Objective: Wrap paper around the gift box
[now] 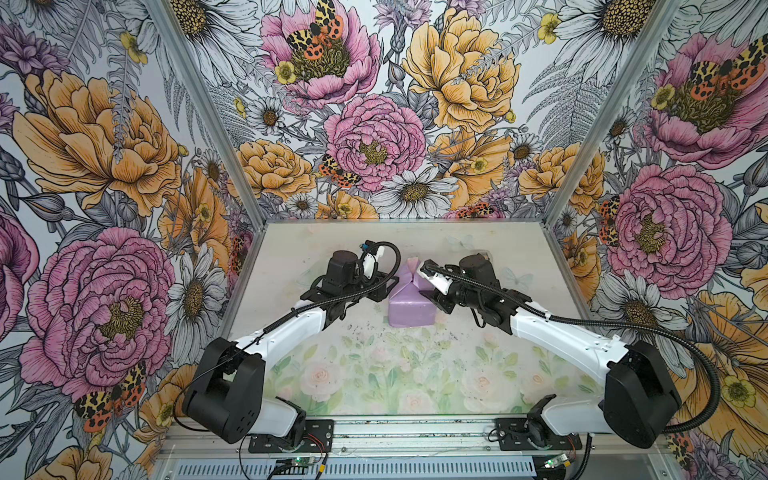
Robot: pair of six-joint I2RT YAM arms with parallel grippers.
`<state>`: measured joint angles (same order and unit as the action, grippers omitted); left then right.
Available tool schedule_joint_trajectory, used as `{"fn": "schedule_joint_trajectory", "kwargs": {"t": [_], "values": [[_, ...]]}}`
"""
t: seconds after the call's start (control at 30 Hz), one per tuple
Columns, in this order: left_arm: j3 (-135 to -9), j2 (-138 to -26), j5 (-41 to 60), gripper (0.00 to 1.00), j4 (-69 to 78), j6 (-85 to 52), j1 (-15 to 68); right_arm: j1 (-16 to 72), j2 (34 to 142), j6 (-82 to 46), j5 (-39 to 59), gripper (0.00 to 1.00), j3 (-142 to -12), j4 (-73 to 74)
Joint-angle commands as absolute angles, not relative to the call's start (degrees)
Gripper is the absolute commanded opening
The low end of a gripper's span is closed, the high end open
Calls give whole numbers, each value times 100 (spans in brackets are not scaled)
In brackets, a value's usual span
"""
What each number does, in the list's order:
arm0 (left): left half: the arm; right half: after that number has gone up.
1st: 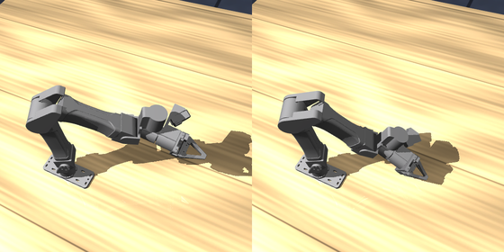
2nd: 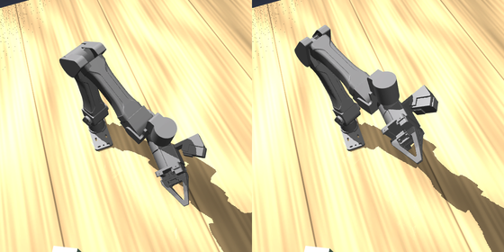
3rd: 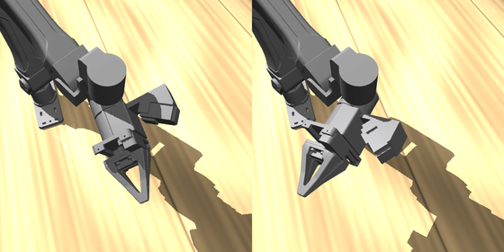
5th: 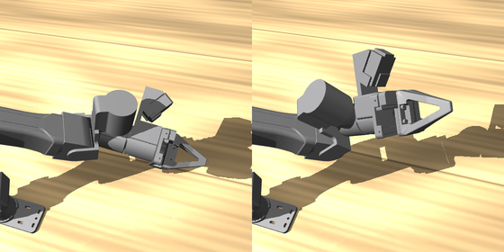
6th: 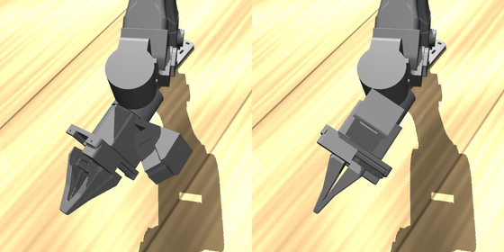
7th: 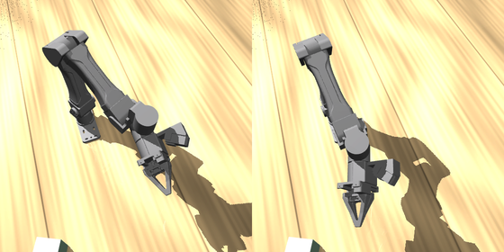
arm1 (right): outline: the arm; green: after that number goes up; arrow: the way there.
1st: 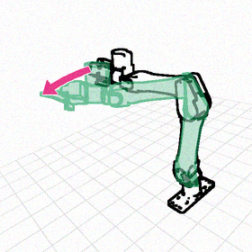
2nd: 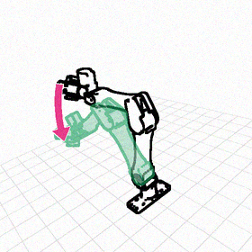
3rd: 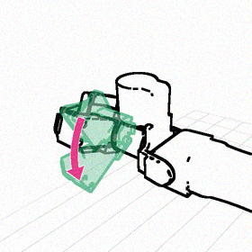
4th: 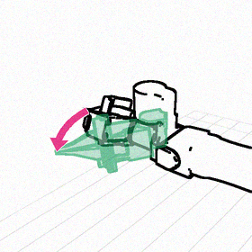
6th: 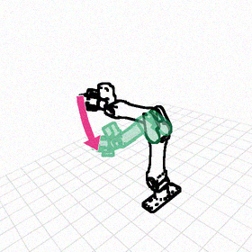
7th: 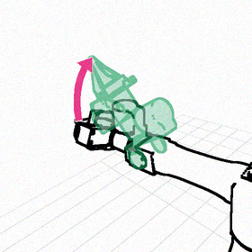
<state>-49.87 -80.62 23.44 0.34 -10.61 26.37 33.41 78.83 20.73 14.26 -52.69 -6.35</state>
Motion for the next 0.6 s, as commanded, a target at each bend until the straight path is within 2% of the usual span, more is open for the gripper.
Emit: {"fn": "schedule_joint_trajectory", "kwargs": {"t": [0.0,0.13,0.3,0.57], "values": [[-4887,-8060,2374,44,229,-1169,2602,3399,8036,2328,1371,45,-5193,-103],[-4875,-8016,2349,44,221,-1169,2593,3509,8171,2397,1276,48,-5212,-25],[-4829,-7989,2305,44,229,-1183,2586,3731,8285,2765,458,48,-5079,210],[-4842,-8041,2263,44,291,-1190,2576,3845,8253,3005,279,24,-4953,289]]}}
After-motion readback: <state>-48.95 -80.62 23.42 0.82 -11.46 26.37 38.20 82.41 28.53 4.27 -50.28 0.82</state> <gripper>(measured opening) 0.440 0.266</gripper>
